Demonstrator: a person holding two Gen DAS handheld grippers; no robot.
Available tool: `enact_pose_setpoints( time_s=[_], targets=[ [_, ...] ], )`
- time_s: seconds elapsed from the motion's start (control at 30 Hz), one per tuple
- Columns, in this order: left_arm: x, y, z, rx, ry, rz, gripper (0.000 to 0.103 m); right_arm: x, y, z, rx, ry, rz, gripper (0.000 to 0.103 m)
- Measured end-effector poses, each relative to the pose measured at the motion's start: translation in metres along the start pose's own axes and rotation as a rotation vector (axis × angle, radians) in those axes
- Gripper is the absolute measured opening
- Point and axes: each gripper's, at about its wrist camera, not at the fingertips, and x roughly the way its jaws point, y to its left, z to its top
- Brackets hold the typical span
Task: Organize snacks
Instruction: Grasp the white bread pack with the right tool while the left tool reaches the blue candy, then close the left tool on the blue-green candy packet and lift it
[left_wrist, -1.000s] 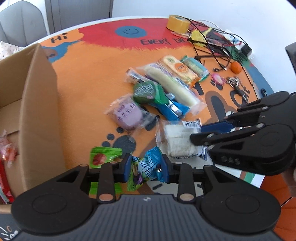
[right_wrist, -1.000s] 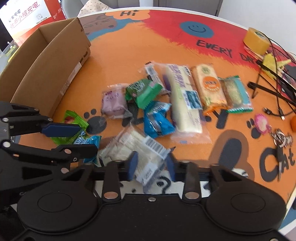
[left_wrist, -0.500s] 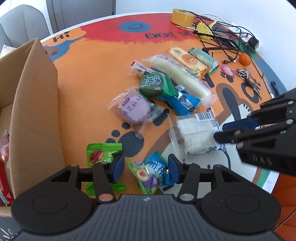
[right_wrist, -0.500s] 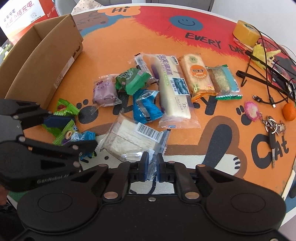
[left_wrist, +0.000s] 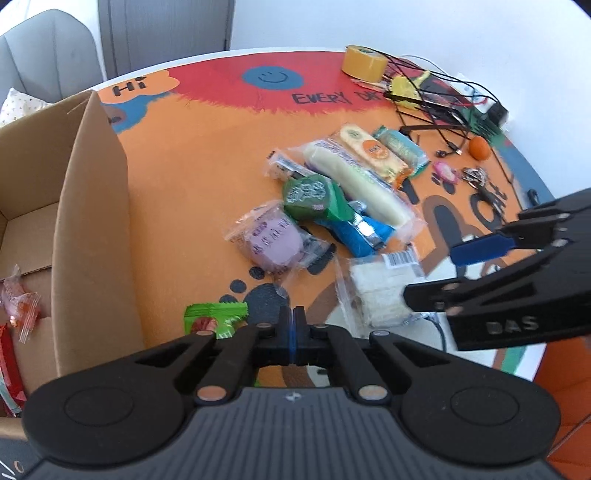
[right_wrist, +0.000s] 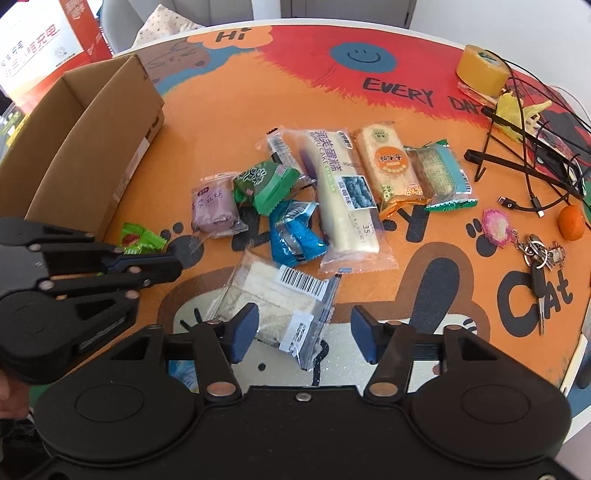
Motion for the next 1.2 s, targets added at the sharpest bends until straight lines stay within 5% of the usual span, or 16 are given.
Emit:
enact_pose_setpoints(
  time_s=[0.2,0.33,0.43,0.53,0.67,0.83,1.2],
  targets=[
    [-0.005,-0.006,-0.006,0.028,0.018,-0.009,0.004,0.012,-0.001,0.005,0.065,0.019,0.028,0.088],
    [-0.008,-0.004,-0.009,0.011,0.017,0.009,0.006,0.024,0.004,0.006,0.081,0.039,0.024,0.089],
    [-0.011,-0.001,-0.012,0.002,0.007,0.017,0.017,0.035,0.005,0.007,0.100,0.064,0.028,0.089],
    [-0.013,0.001,-0.013,-0.006,0.006,0.012,0.029,0.043,0.008,0.006,0.100,0.066,0.029,0.083],
    [-0.017,-0.002,-0.017,0.016,0.002,-0.002,0.046,0.036,0.006,0.004,0.093,0.039,0.025,0.061],
    [-0.019,-0.012,-0.020,0.047,-0.009,-0.016,0.066,0.028,-0.002,-0.007,0.101,0.026,0.007,0.057],
    [-0.011,-0.028,-0.033,0.056,0.025,-0.038,0.069,0.019,-0.016,-0.028,0.126,0.008,-0.030,0.057]
  ],
)
